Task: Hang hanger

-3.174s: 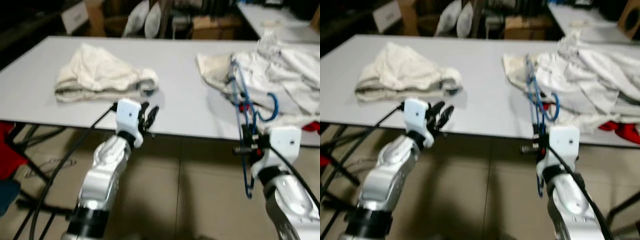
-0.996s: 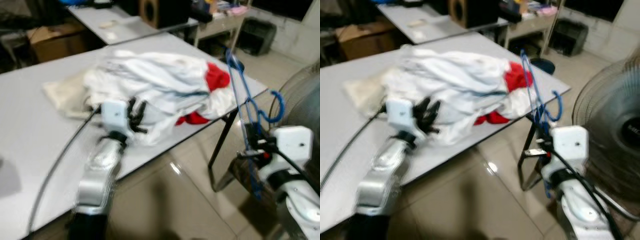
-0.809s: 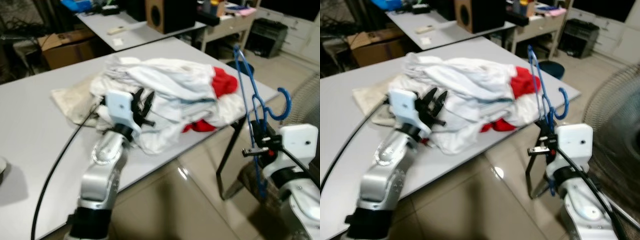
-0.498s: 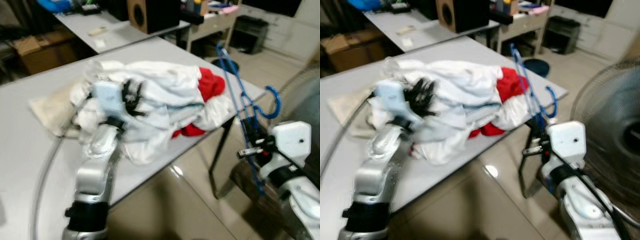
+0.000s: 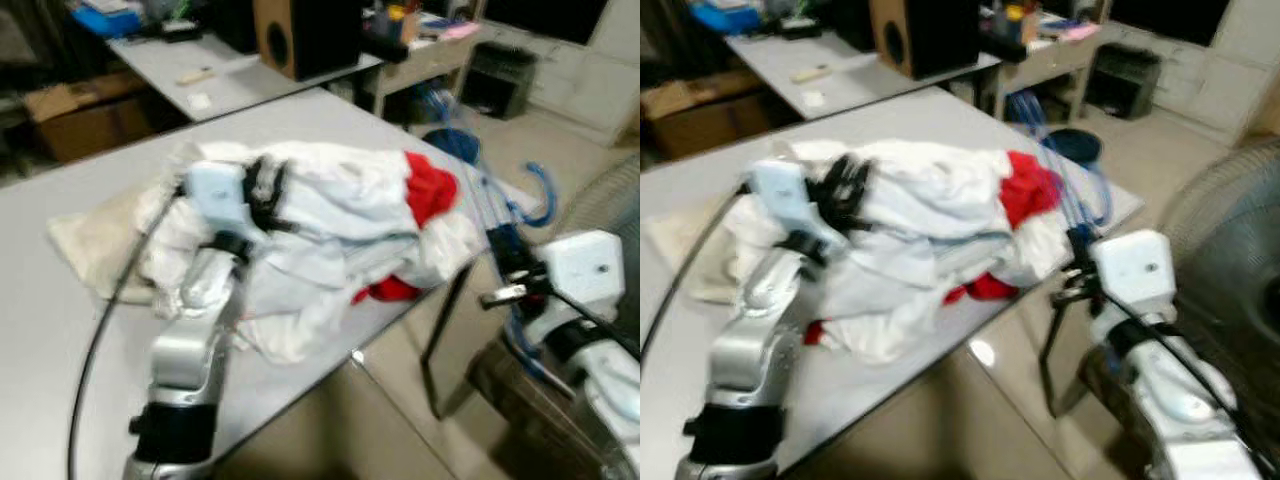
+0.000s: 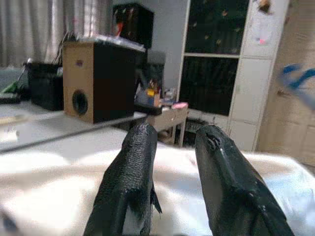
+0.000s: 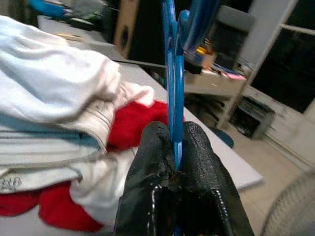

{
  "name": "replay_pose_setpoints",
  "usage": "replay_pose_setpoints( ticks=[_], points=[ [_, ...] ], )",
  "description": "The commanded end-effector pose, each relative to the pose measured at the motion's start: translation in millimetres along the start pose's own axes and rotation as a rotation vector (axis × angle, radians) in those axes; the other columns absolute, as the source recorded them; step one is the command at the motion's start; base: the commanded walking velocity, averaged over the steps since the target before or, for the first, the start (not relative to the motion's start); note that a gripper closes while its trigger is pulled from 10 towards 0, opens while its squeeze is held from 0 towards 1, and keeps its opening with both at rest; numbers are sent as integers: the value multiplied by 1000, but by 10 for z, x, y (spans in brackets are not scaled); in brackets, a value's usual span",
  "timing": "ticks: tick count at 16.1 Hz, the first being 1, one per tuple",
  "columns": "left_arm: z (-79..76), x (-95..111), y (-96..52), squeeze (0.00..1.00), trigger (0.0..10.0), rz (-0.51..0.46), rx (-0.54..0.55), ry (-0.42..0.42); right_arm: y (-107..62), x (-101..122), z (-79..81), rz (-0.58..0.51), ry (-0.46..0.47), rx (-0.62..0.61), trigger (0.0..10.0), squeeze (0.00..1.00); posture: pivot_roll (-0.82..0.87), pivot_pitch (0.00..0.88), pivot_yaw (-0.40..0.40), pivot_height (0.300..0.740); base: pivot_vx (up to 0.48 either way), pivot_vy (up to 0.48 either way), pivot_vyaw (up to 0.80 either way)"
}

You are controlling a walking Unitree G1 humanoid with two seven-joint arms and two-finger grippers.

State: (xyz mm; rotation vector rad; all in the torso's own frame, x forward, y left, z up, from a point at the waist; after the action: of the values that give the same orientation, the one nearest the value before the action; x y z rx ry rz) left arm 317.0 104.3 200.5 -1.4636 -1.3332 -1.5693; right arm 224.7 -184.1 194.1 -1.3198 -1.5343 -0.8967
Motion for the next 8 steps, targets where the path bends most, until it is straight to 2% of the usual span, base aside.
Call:
replay_pose_setpoints(
  ticks=[1,2,3,4,5,7,8],
  points=[
    [159,12,22,0,10000,11,17,27,13,68,16,-34,-10,58,10000,0,-174,0,20,740,0,0,0],
    [208,52,60,204,10000,-8,18,12,10,77,-7,-39,-17,68,10000,0,-174,0,26,740,0,0,0],
    [279,113,100,1000,10000,-35,36,6,9,83,-24,-39,-33,81,10000,0,-174,0,29,740,0,0,0],
    [308,144,131,1000,10000,-40,24,12,4,88,-32,-41,-44,93,10000,0,-174,0,33,740,0,0,0],
    [435,159,219,1000,10000,-3,46,90,3,93,-48,-41,-69,118,10000,0,-169,0,46,740,0,0,0],
    [651,126,342,1000,10000,73,139,198,7,100,-65,-41,-74,136,10000,0,-160,0,48,740,0,0,0],
    [703,114,387,541,10000,93,159,219,11,101,-69,-42,-75,140,10000,0,-160,0,49,740,0,0,0]
  ],
)
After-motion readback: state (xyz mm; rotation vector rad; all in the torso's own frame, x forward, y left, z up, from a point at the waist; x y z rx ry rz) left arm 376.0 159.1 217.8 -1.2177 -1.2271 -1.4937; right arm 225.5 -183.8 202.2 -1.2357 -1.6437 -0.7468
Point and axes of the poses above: a point about 5 cm out from each wrist's last joint towards the gripper, its own y axis pointing out of the wrist towards the gripper, its own x axis along the axis of the wrist's last joint, z = x × y, the point moved 2 cm from there along y, pointing out of the wrist towards the gripper, and after that the axes turned 2 degrees about -y, right-handed, at the moved point
